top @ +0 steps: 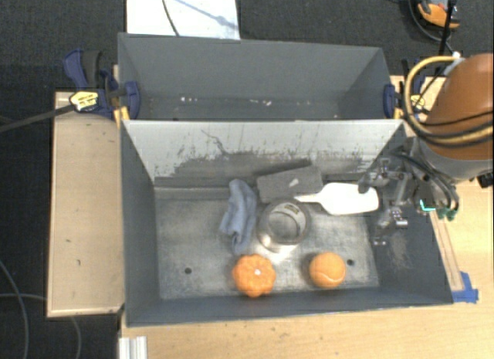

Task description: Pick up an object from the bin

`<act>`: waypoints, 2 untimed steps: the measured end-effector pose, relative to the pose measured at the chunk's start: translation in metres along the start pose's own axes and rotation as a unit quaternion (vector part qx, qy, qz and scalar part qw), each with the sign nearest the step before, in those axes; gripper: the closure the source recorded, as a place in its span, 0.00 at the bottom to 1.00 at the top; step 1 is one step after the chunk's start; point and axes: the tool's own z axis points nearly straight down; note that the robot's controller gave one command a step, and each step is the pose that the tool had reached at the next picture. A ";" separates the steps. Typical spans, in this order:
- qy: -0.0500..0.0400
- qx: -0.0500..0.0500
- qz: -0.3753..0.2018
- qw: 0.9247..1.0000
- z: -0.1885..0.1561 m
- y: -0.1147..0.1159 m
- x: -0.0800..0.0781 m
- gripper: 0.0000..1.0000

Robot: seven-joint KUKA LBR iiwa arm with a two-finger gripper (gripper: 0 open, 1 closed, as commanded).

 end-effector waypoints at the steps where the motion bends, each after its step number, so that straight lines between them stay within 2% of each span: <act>1: -0.004 0.001 -0.001 1.000 -0.003 0.000 -0.001 0.00; 2: -0.008 0.001 -0.009 1.000 0.038 -0.013 -0.004 0.00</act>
Offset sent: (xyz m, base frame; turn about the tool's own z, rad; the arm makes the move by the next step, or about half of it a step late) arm 0.0010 -0.0276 -0.0926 -0.0358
